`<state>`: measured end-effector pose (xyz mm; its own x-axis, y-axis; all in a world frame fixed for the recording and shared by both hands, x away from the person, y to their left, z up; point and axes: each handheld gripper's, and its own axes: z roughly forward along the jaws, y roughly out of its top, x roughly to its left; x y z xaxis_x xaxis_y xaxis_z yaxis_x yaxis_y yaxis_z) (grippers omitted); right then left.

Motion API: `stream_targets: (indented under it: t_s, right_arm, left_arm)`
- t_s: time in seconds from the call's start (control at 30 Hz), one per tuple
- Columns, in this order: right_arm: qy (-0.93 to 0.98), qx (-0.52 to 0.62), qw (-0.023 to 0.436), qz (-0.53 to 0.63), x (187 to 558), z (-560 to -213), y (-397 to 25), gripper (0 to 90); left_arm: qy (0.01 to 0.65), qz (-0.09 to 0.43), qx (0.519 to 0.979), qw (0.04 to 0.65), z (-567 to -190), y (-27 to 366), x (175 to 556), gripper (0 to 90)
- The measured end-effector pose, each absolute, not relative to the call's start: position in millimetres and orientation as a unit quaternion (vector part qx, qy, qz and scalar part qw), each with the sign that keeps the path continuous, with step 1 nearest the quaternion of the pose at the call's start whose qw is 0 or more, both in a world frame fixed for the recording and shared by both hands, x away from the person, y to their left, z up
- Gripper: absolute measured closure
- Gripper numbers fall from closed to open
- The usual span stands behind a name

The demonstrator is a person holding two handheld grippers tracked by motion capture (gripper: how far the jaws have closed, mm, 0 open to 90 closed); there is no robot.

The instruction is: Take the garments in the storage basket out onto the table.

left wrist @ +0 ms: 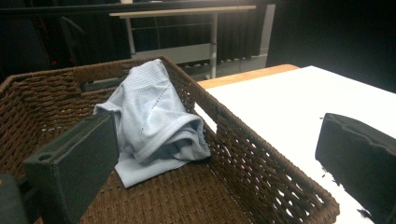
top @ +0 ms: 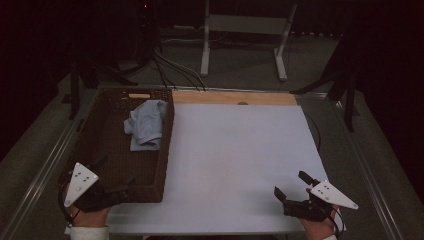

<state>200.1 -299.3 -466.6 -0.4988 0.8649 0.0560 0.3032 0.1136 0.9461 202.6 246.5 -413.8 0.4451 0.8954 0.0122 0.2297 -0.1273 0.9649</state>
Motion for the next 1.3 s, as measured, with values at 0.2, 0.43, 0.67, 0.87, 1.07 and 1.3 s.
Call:
stream_targets:
  t_s: [0.2, 0.43, 0.67, 0.87, 1.07, 1.3]
  right_arm:
    - [0.696, 0.419, 0.271, 0.515, 200, -467, -299, 0.0]
    - [0.698, 0.418, 0.271, 0.514, 201, -467, -298, 0.0]
    - [0.701, 0.416, 0.273, 0.511, 201, -467, -297, 0.0]
    - [0.702, 0.416, 0.274, 0.510, 200, -467, -297, 0.0]
    - [0.701, 0.416, 0.273, 0.510, 200, -467, -297, 0.0]
    - [0.701, 0.417, 0.273, 0.510, 200, -467, -297, 0.0]
  left_arm:
    - [0.407, 0.319, 0.683, 0.515, -409, 248, 209, 0.2]
    - [0.405, 0.319, 0.687, 0.512, -405, 250, 215, 0.2]
    - [0.401, 0.318, 0.691, 0.511, -400, 249, 223, 0.2]
    - [0.397, 0.318, 0.693, 0.510, -397, 249, 229, 0.2]
    - [0.394, 0.321, 0.695, 0.508, -392, 249, 237, 0.2]
    - [0.393, 0.317, 0.700, 0.505, -391, 247, 247, 0.2]
